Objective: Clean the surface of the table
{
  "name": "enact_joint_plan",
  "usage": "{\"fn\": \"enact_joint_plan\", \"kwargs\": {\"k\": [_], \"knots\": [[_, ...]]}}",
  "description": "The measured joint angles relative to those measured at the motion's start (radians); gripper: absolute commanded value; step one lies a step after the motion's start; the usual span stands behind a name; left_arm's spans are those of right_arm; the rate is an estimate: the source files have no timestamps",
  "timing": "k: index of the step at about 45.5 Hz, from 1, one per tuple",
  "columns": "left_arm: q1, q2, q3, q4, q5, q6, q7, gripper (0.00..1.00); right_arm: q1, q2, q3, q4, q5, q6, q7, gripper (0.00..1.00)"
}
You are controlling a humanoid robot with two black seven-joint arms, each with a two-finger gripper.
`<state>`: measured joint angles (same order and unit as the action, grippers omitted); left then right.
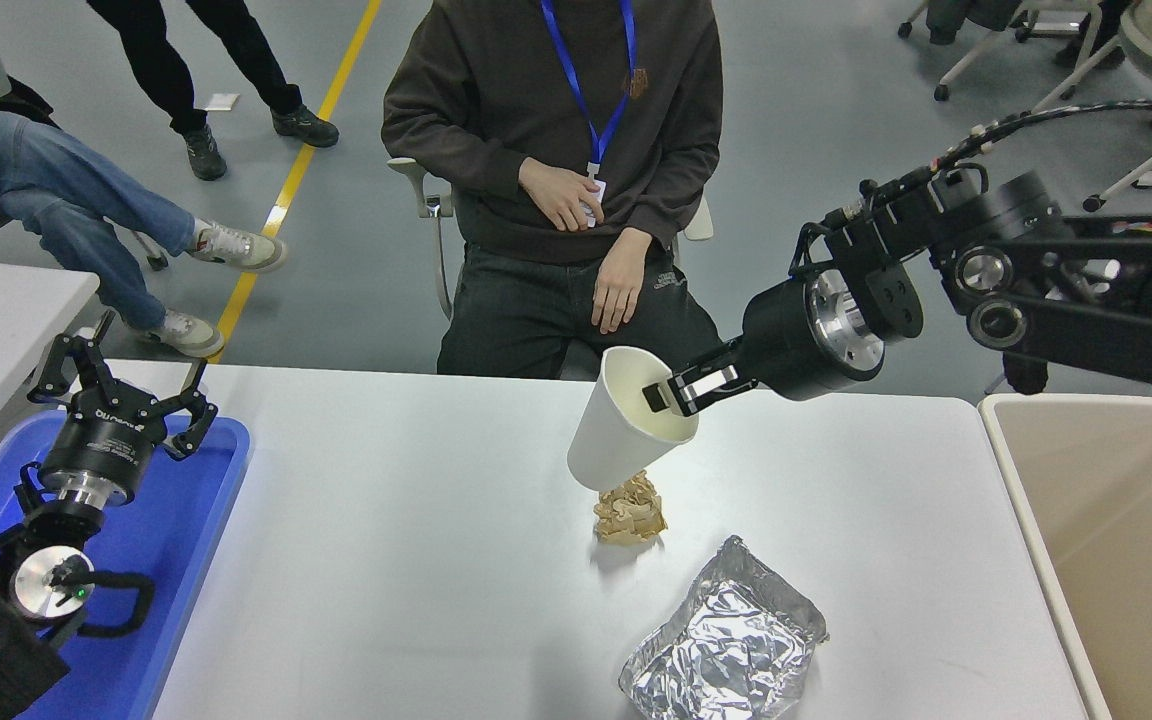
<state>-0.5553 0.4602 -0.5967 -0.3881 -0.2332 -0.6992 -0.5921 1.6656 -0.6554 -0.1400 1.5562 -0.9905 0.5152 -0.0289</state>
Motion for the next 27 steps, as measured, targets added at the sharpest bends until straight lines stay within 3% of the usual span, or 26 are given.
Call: {"fn": "enact_joint_plan", "kwargs": {"k": [27], "knots": [[0.0, 0.0, 0.0, 0.0, 0.0, 0.0, 0.0, 1.0, -0.05, -0.431, 0.004, 0.014, -0.002, 0.008, 0.018, 0.0]]}}
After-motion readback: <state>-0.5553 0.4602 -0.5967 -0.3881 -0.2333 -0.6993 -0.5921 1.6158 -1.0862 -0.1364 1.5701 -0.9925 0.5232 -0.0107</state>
